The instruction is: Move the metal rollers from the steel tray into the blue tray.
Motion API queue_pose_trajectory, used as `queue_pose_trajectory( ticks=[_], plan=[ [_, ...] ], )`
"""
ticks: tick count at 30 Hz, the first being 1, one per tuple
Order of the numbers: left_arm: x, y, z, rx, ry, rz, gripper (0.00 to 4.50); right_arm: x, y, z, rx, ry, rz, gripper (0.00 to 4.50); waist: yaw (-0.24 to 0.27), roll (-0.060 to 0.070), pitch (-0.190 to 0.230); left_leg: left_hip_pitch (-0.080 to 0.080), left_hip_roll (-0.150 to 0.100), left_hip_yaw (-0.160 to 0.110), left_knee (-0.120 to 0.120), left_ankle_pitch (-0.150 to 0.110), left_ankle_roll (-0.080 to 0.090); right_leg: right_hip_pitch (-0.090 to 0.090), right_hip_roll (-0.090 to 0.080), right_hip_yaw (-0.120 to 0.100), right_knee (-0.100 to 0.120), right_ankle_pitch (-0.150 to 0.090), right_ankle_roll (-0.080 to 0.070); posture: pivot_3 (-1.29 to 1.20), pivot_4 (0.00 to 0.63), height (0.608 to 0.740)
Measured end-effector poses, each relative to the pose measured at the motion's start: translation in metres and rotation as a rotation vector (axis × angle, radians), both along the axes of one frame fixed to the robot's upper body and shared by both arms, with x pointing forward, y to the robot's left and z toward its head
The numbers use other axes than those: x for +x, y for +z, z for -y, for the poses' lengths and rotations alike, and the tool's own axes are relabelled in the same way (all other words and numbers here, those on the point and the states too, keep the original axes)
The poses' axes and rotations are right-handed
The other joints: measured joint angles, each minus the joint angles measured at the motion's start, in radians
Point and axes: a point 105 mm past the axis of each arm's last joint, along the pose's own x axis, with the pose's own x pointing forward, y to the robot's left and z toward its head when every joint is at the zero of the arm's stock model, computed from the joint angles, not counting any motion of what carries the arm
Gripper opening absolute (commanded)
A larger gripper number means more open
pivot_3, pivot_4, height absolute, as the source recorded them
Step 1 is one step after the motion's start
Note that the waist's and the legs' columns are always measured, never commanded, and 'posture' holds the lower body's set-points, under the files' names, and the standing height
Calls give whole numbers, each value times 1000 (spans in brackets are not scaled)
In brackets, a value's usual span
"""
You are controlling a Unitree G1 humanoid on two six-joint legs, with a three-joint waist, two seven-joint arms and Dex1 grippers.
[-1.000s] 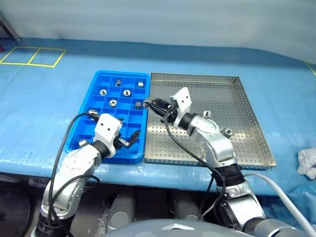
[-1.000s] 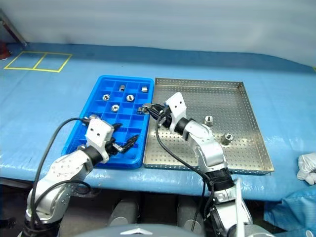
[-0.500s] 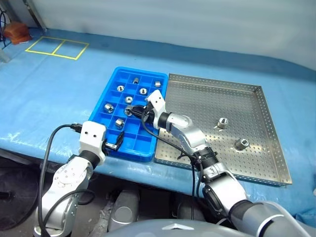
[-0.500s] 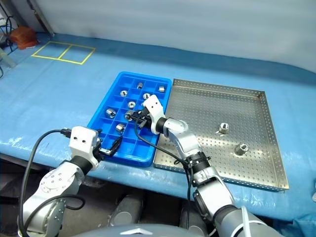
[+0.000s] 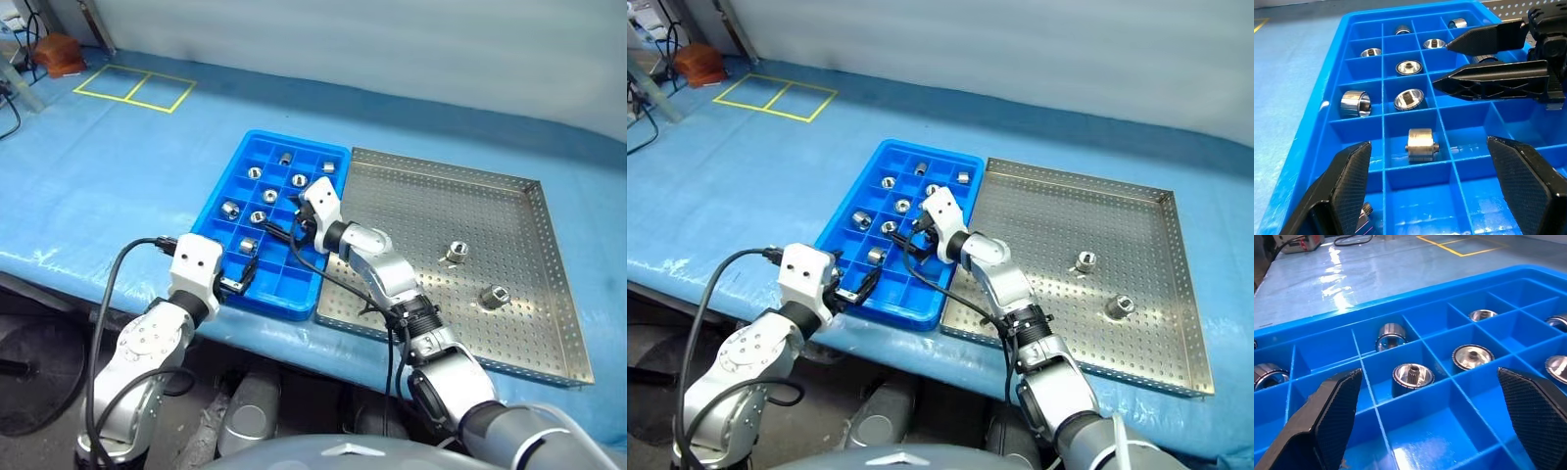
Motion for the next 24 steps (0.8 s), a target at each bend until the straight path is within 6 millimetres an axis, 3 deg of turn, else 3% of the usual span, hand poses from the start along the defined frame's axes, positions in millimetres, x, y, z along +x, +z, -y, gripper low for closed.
queue_pose_trajectory(
  ticks=[12, 17, 20, 24],
  plan=[
    [5, -1, 8, -10, -52, -8, 4135, 7, 3, 18, -3, -117, 18, 4474, -44, 0, 0, 0, 0, 0, 0, 0, 0, 0, 0, 0, 0, 0, 0, 346, 150, 740],
    [18, 8, 35, -50, -157, 35, 4135, 21, 22, 83, -2, -427, 87, 4474, -42, 0, 0, -1, -1, 0, 2, 0, 0, 1, -1, 0, -1, 0, 0, 292, 150, 740],
    [27, 13, 54, -80, -224, 58, 4135, 11, 11, 114, -54, -526, 59, 4474, -61, 0, 0, -1, -1, 0, 1, 0, 0, 1, -1, 0, -1, 0, 0, 257, 150, 740],
    [37, 10, 69, -77, -290, 56, 4135, -1, -3, 138, -116, -614, 14, 4474, -106, 0, 0, -1, 0, 0, 1, 0, 0, 1, 0, 1, 0, 0, 0, 217, 150, 740]
  ],
)
